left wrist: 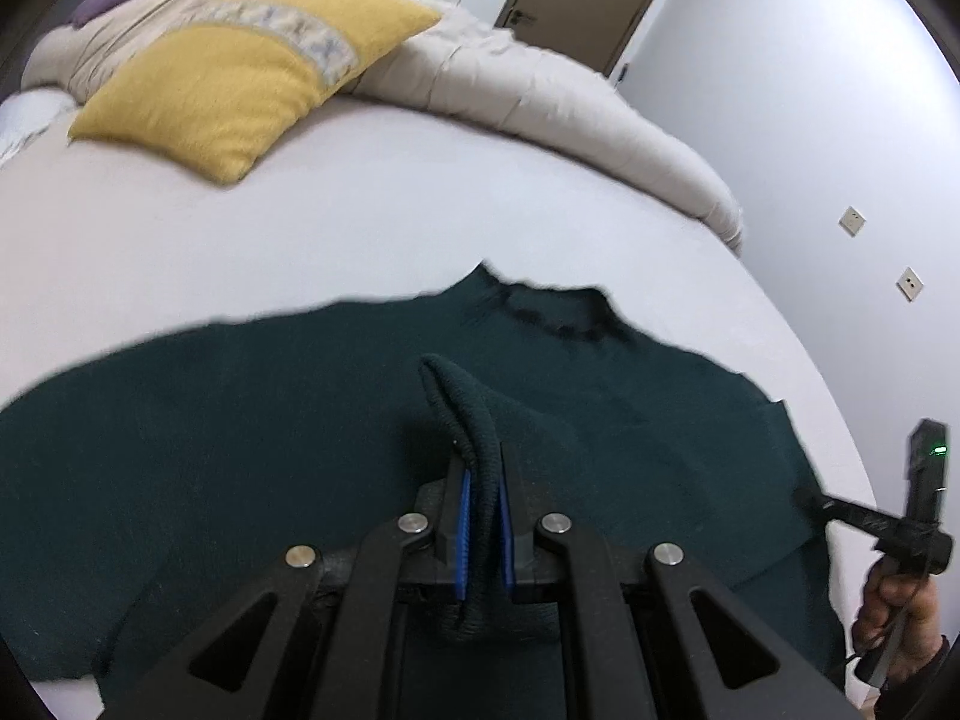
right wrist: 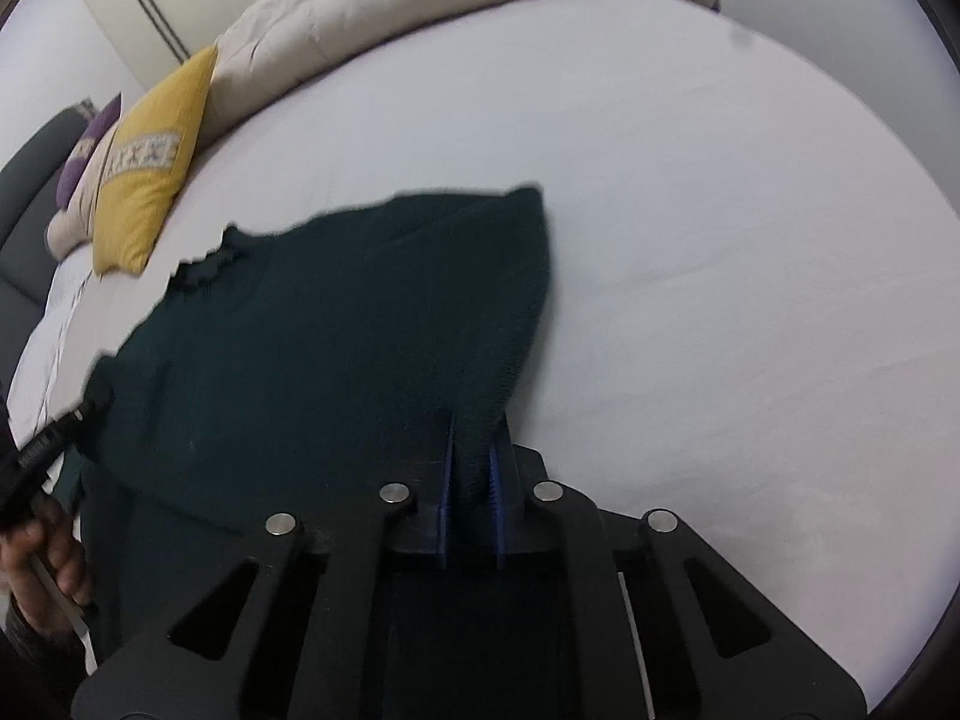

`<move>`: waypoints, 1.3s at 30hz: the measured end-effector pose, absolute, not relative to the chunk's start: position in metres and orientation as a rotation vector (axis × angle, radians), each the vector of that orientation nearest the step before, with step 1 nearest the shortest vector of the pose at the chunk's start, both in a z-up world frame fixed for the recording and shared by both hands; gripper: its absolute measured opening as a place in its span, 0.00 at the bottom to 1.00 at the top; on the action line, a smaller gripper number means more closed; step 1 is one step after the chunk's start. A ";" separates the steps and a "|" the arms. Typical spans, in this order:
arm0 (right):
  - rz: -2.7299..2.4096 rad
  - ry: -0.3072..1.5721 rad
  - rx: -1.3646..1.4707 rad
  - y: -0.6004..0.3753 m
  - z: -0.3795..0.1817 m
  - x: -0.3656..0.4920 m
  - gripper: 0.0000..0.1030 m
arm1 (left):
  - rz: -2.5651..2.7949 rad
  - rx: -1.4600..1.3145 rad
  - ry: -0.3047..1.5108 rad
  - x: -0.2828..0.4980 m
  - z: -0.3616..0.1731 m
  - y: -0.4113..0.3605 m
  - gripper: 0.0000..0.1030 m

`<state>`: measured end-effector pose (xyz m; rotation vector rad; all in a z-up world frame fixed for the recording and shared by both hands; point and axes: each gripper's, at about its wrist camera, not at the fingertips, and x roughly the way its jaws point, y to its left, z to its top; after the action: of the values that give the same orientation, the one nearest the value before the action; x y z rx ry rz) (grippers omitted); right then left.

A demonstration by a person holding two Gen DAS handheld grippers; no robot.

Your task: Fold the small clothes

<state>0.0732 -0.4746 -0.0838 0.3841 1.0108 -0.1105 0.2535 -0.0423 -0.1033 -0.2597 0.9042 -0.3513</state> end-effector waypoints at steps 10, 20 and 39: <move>-0.086 0.926 0.537 -0.499 -0.108 0.050 0.13 | -0.365 -0.341 0.962 0.261 -0.134 -0.024 0.12; -0.374 0.952 0.425 -0.516 -0.089 0.021 0.75 | -0.239 -0.297 0.961 0.225 -0.109 0.012 0.44; 0.031 0.806 0.355 -0.356 -0.001 -0.049 0.73 | 0.522 -0.687 0.819 0.064 -0.124 0.385 0.69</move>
<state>-0.0494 -0.3558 -0.0008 0.3553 0.8064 0.0306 0.0642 0.3849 -0.1237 -0.6874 0.8186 0.5215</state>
